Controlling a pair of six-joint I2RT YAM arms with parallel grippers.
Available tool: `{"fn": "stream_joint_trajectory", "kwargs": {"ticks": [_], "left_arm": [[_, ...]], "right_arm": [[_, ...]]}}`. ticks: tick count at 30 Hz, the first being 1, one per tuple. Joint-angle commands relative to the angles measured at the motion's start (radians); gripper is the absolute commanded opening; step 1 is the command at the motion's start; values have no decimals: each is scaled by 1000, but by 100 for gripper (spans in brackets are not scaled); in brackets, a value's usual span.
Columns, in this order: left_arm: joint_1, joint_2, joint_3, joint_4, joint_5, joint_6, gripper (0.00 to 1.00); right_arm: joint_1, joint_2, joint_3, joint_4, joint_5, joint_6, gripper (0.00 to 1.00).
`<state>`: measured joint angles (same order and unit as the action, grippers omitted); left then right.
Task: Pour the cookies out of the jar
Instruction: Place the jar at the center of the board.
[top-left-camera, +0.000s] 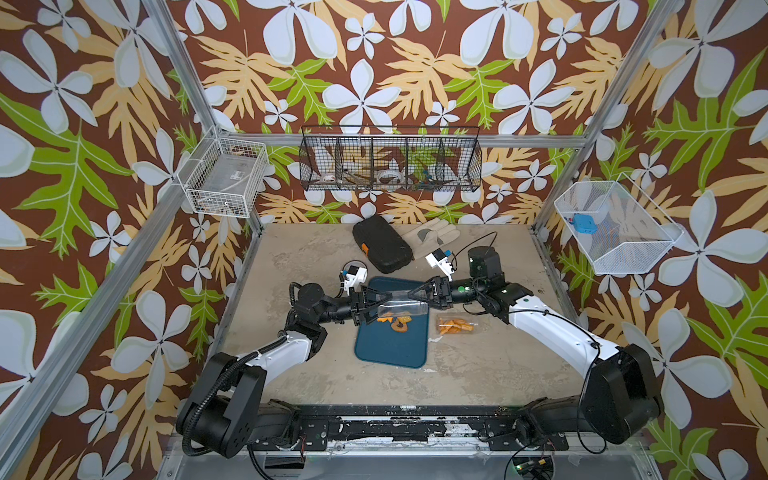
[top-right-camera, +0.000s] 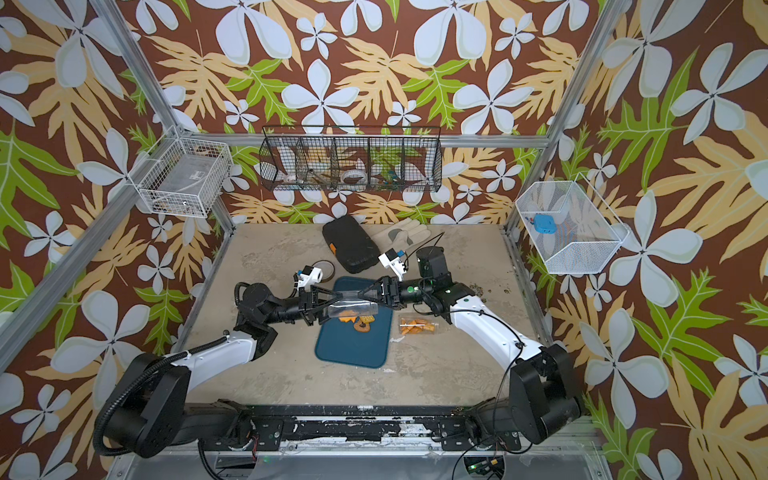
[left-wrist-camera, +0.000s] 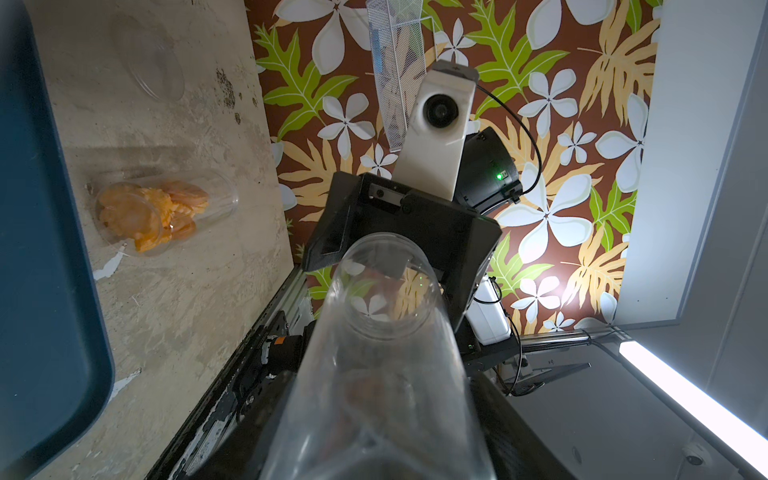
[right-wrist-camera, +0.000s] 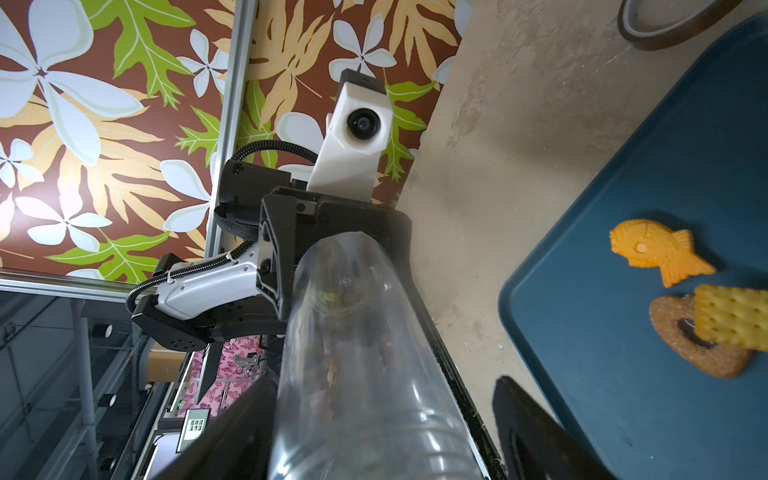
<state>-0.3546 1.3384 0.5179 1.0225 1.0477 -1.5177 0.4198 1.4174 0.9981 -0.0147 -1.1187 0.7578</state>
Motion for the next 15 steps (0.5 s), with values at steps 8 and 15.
{"fn": "stream_joint_trajectory", "kwargs": {"ticks": [8,15], "left_arm": [[-1,13,-4,134,17,-43,63],[-1,24,2,151,26,-51,63]], "right_arm": [[2,2,-17,48,-13,37,73],[31,28,26,-66,-74,-48,83]]}}
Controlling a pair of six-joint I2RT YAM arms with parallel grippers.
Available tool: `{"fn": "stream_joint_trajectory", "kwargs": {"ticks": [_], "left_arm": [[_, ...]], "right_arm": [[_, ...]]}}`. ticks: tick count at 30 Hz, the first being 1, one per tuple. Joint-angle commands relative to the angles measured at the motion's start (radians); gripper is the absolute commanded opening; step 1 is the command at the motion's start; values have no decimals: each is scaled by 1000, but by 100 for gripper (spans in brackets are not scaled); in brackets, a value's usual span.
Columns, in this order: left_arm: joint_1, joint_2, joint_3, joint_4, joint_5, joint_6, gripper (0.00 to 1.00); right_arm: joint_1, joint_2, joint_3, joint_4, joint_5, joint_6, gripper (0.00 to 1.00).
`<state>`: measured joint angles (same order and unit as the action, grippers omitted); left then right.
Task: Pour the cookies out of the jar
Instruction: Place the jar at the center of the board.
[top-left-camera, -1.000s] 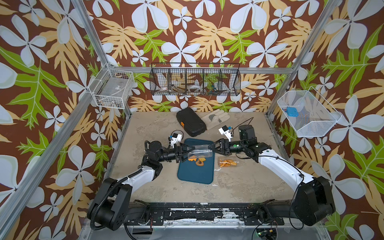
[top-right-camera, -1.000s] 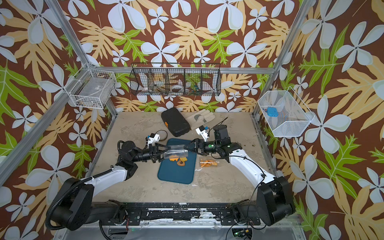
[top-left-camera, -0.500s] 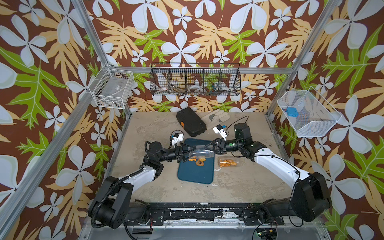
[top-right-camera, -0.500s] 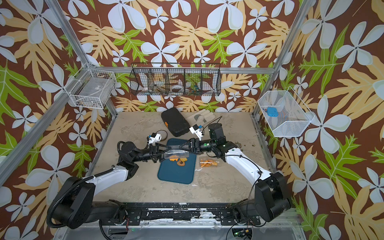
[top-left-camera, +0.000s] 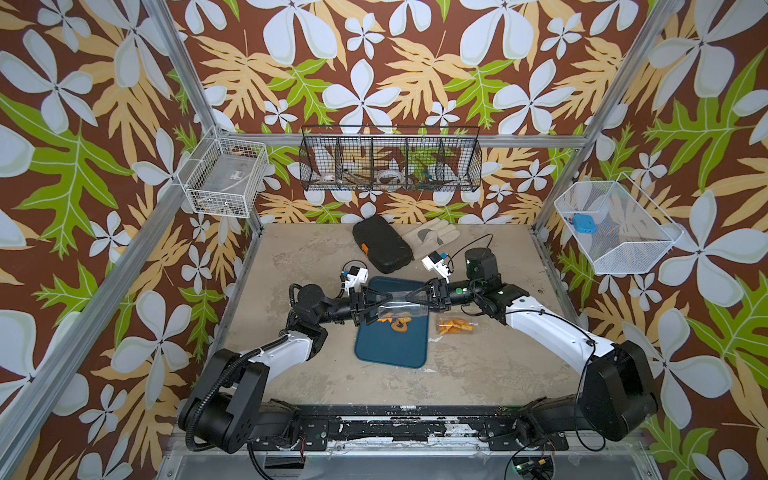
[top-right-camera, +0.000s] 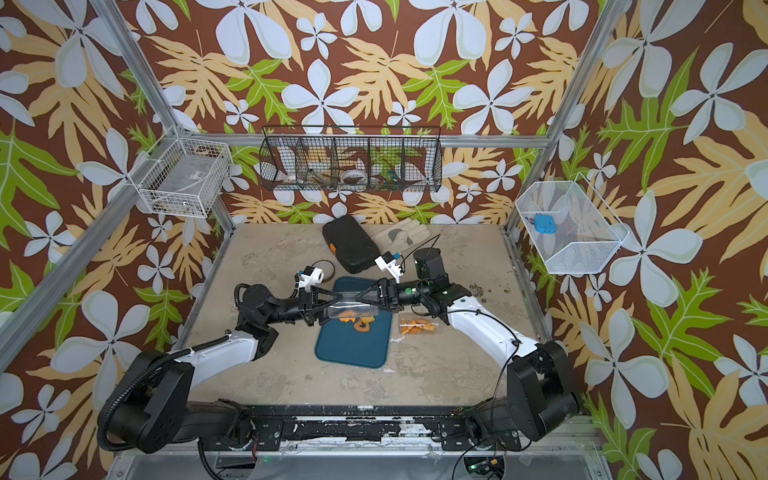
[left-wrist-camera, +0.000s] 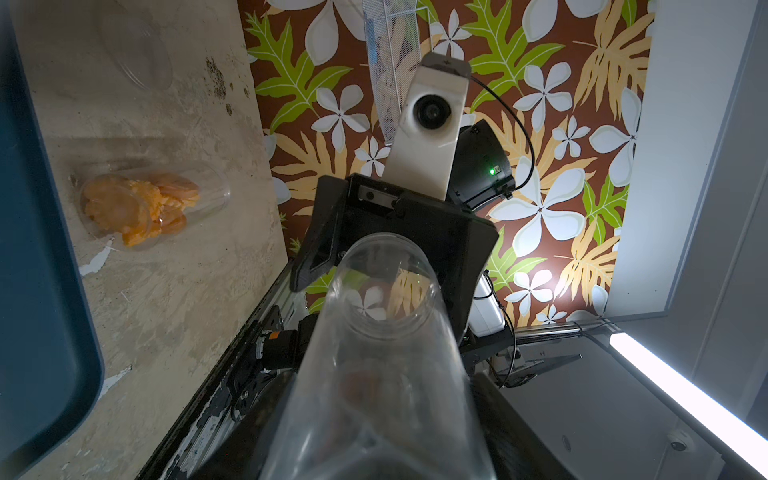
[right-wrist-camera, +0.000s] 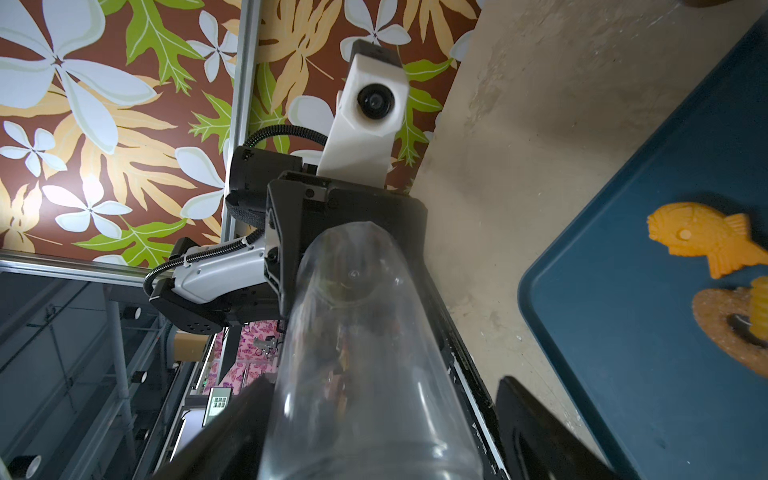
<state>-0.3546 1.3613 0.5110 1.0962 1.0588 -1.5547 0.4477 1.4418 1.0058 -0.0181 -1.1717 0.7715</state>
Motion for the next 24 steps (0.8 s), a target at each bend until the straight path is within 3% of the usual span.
{"fn": "stream_joint_trajectory", "kwargs": {"ticks": [1,11,15,17,24], "left_arm": [[-1,2,9,78,15,-15,63],[0,1,5,90,15,-27,66],[2,3,3,84,12,-27,76],[3,2,3,80,11,-26,98],[12,-7,5,24,5,5,100]], "right_arm": [[4,2,15,-50,-18,-54,81],[4,2,11,-12,-20,-26,66],[4,-2,13,-22,-5,-39,66],[2,-4,13,-31,4,-46,65],[-36,-9,16,-77,30,-64,62]]}}
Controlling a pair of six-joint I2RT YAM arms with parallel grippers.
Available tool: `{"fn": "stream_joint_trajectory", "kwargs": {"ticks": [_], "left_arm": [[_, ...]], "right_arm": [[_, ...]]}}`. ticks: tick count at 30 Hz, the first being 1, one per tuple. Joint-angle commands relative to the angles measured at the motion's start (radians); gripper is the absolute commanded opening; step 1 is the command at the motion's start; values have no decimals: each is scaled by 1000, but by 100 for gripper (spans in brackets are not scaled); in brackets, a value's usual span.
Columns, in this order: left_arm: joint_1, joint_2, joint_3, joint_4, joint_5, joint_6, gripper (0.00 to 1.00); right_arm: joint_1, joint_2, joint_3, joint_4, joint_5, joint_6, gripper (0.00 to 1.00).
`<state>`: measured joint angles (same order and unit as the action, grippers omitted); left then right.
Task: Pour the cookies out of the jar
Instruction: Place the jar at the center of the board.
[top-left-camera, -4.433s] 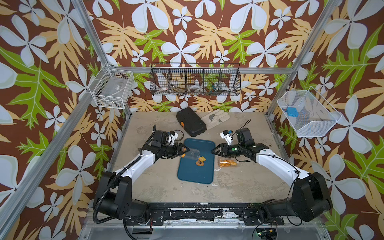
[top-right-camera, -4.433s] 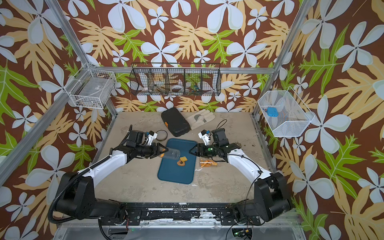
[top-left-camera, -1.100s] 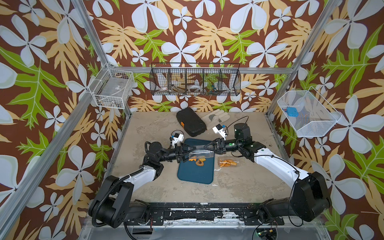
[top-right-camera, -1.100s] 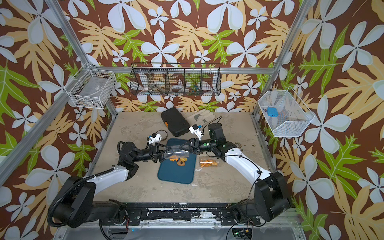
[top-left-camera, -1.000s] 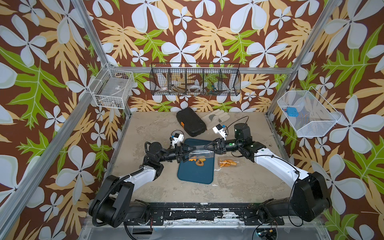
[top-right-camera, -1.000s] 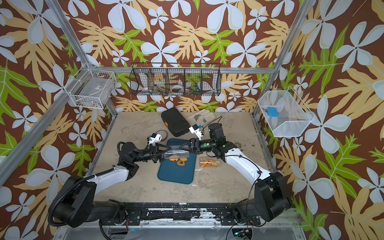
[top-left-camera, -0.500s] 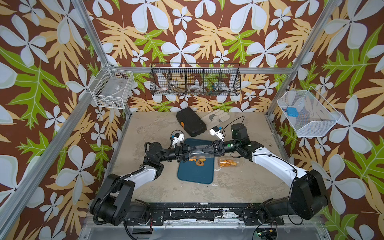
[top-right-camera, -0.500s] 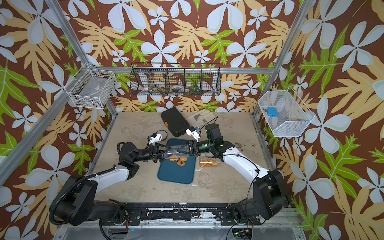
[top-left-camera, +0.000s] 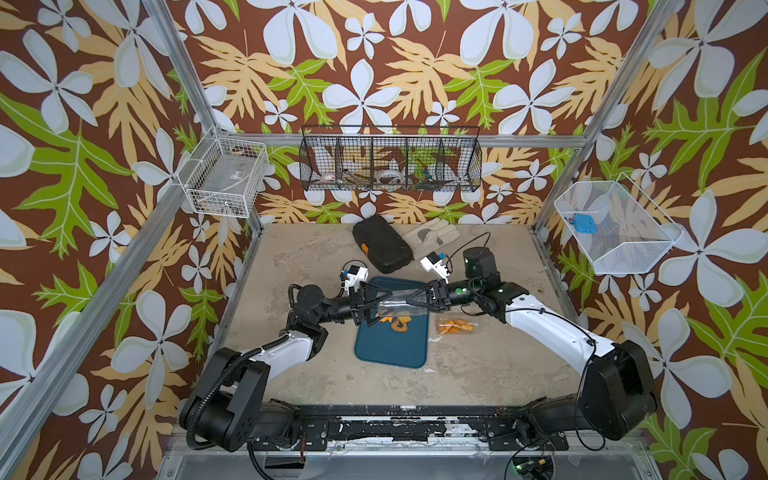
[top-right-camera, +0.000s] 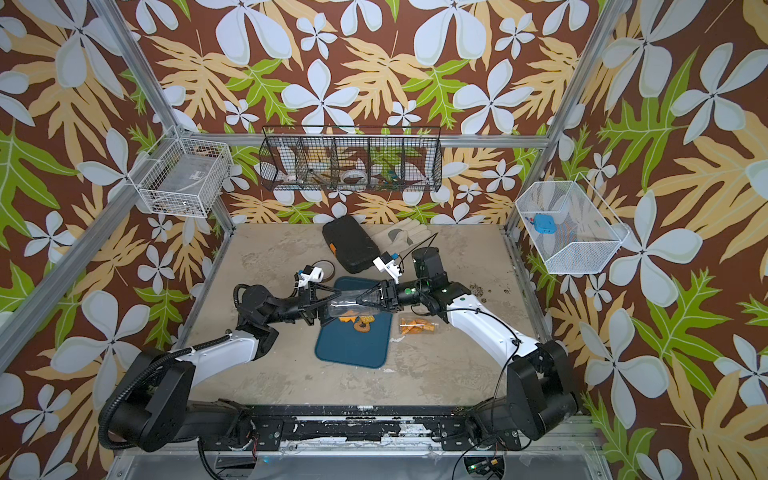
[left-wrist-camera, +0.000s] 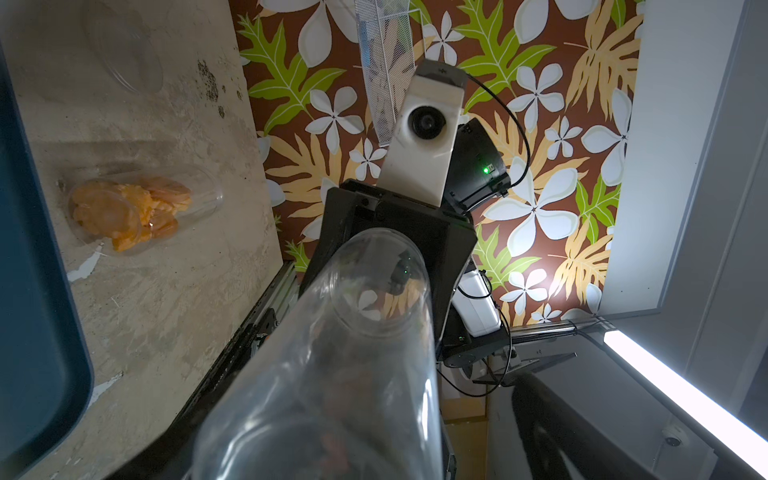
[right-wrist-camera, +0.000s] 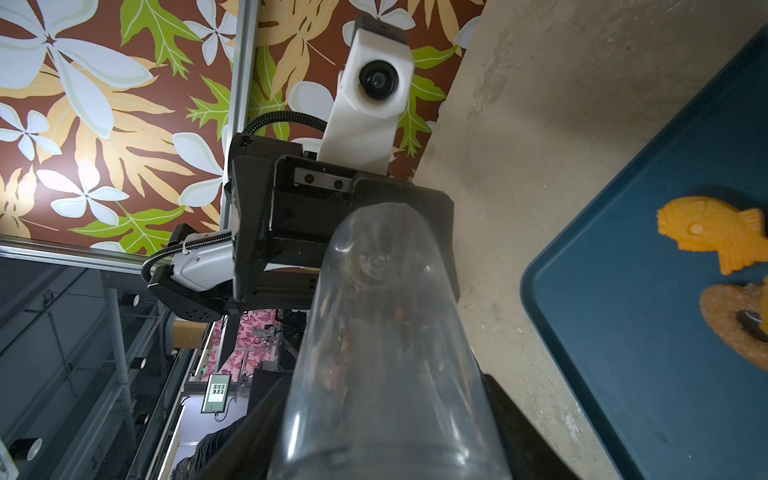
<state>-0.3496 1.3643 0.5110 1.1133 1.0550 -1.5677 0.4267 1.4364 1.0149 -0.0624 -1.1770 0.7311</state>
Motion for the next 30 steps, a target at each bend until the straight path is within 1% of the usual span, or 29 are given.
{"fn": "stream_joint_trajectory", "kwargs": {"ticks": [1,3,5,6,7,8,9,10,12,13,16,20,22,25,30], "left_arm": [[12,-16,3,-32,3,38,100],[31,-37,-2,-131,-11,96,100],[53,-64,0,-314,-36,205,100],[60,-79,8,-437,-56,283,100],[64,-94,31,-619,-91,398,100],[64,-105,72,-801,-140,535,100],[64,-113,135,-1037,-226,696,100],[64,-121,194,-1217,-320,831,100],[64,-132,279,-1413,-467,987,100],[63,-137,312,-1479,-521,1038,100],[61,-156,344,-1558,-595,1085,100],[51,-188,308,-1569,-596,1063,100],[35,-204,289,-1568,-591,1063,100],[21,-215,275,-1579,-587,1063,100],[12,-206,289,-1610,-601,1095,100]], "right_arm": [[-28,-2,12,-59,45,-37,62],[-58,6,34,-144,72,-84,61],[-98,16,64,-230,109,-135,61],[-123,22,78,-271,133,-154,61],[-146,29,96,-315,161,-174,61],[-162,37,113,-352,187,-196,61],[-179,52,141,-402,229,-230,60],[-187,67,179,-455,287,-268,60],[-191,111,257,-548,410,-332,60],[-190,140,300,-585,473,-353,59],[-192,229,416,-649,632,-386,57],[-190,380,634,-780,860,-464,57],[-190,457,746,-850,948,-502,57],[-178,558,904,-929,1063,-545,57],[-141,724,1090,-1021,1172,-596,57]]}}
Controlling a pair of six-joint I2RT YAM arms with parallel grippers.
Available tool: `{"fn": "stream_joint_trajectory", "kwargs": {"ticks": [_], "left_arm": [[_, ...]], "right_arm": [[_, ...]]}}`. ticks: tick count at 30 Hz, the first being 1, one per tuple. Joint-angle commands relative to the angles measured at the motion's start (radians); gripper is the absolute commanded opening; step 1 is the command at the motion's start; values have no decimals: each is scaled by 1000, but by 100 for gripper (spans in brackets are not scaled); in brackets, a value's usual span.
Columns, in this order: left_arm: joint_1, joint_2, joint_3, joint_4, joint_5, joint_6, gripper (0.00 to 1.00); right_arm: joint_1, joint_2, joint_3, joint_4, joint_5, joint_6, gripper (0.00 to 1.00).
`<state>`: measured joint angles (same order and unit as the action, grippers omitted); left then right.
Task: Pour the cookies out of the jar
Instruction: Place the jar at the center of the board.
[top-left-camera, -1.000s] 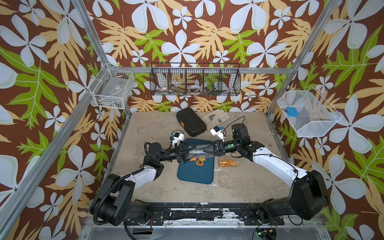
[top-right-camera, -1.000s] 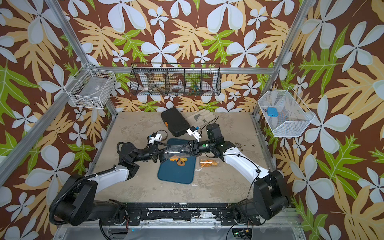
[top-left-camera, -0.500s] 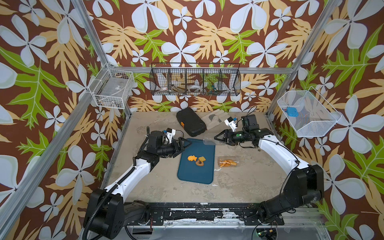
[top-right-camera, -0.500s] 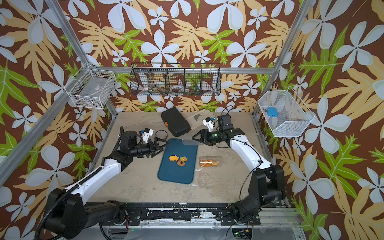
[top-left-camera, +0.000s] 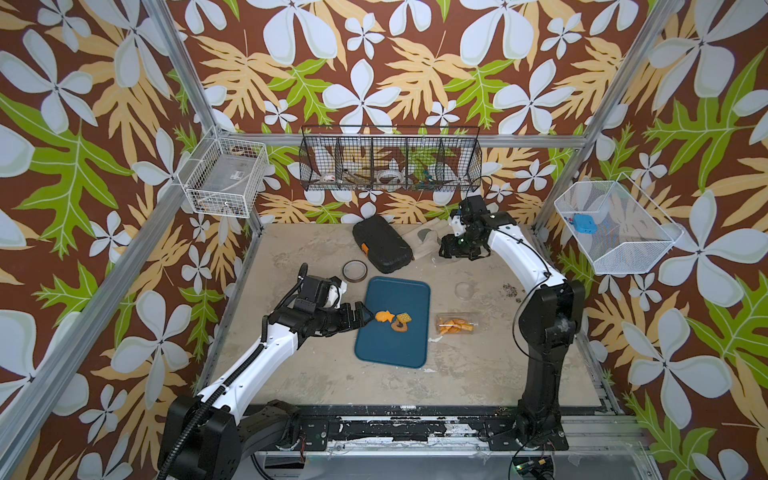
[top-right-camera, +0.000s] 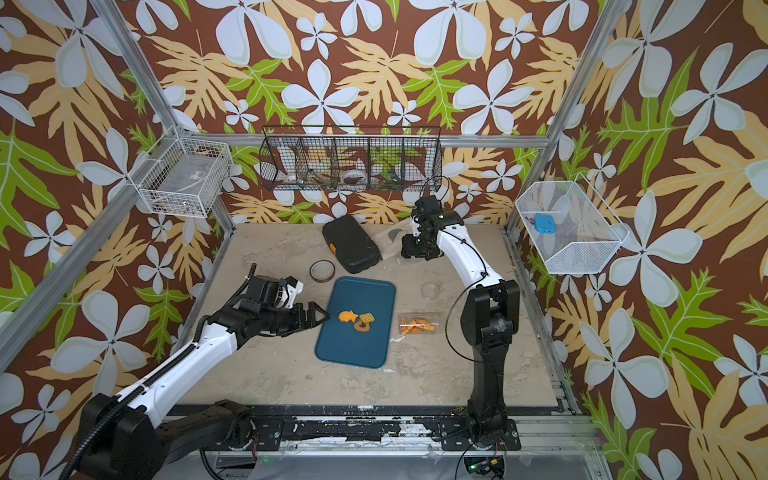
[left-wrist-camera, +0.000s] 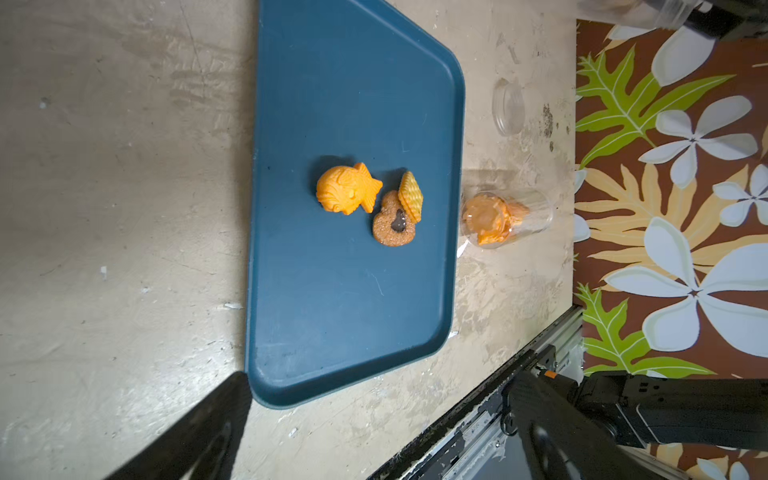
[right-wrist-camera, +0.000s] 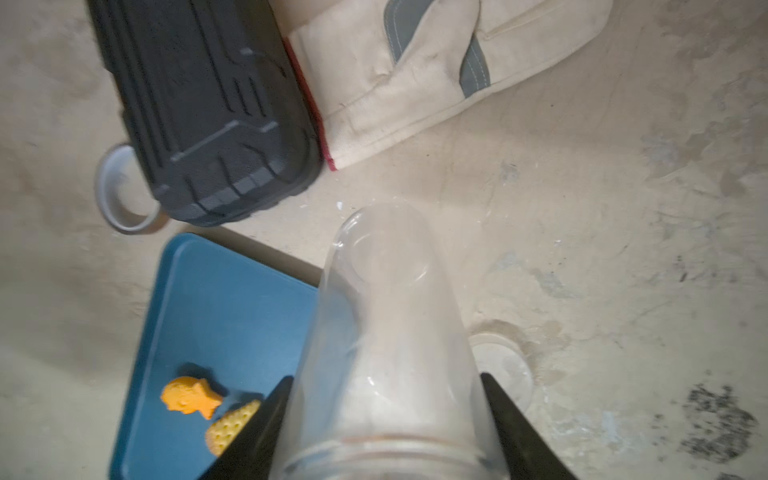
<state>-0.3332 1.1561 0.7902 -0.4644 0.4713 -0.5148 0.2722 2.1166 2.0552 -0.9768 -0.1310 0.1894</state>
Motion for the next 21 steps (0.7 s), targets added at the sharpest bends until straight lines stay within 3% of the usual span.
{"fn": "stream_joint_trajectory", "kwargs": {"ticks": [1,11,21], "left_arm": [[-6,6,13,-36,-16,47,100],[-15,8,-9,-48,6,64,100],[-14,4,-16,-49,4,71,100]], "right_arm": [[21,72,81,-111,138,-60,57],[42,228,197,-126,145,-73,58],[73,275,230,-115,91,-64,68]]}}
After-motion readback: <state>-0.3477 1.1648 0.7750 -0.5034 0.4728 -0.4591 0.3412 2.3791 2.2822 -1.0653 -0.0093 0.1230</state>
